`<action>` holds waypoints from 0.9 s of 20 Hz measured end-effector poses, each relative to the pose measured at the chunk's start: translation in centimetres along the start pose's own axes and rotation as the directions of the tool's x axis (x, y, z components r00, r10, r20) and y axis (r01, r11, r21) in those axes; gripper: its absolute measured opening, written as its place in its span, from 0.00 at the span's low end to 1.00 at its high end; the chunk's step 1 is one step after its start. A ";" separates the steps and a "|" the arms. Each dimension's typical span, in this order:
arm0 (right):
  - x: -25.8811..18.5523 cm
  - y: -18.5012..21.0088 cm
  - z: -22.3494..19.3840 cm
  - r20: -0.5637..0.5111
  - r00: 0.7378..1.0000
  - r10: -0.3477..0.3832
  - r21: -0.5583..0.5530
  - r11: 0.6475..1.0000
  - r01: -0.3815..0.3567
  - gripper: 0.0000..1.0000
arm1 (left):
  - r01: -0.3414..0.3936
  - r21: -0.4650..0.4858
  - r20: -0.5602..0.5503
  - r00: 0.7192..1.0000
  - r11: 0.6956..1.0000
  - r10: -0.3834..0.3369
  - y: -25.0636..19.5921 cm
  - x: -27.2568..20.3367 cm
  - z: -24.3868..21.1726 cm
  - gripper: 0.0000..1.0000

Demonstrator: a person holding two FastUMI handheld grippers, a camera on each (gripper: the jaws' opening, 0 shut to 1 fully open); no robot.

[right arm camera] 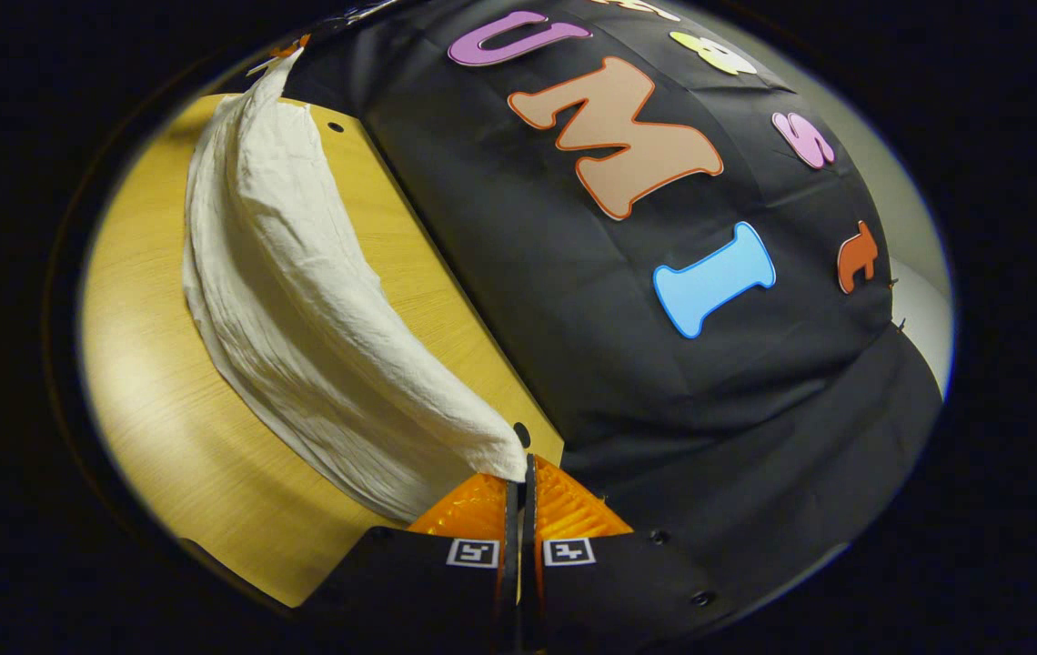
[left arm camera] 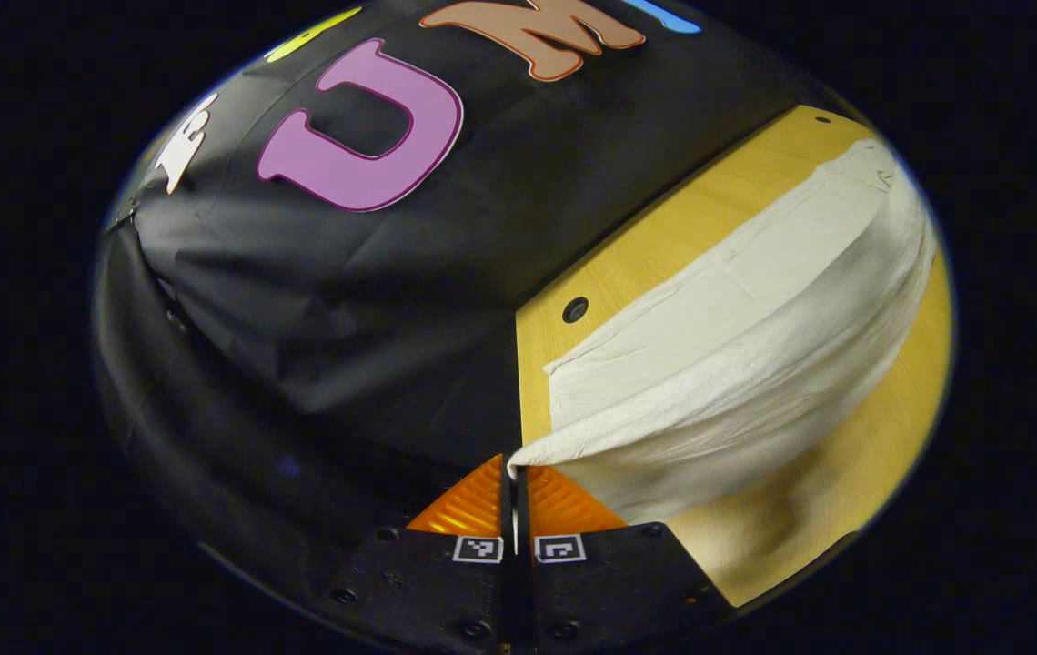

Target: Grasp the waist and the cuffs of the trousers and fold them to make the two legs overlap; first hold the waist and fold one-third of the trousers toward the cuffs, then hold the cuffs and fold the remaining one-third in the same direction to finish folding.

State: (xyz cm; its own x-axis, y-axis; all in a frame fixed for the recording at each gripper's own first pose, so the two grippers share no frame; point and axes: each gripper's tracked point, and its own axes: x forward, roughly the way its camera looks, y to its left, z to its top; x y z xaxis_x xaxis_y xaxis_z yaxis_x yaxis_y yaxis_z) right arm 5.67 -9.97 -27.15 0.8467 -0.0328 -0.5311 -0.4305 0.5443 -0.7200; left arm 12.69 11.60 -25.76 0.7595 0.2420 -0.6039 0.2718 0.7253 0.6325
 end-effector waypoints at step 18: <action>14.7 5.4 0.2 -0.221 0.975 0.003 0.082 0.996 0.015 0.05 | 0.127 -0.091 -0.013 0.992 0.988 -0.128 -5.2 16.1 3.1 0.00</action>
State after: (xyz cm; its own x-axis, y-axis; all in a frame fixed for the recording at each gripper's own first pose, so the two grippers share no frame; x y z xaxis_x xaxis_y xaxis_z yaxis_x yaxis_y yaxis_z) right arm 15.89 -7.32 -38.75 0.7553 -0.2155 -0.6189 -0.3901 0.6110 -0.6888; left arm 25.30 9.77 -37.23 0.7106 0.1551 -0.6863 0.3109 0.8058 0.5039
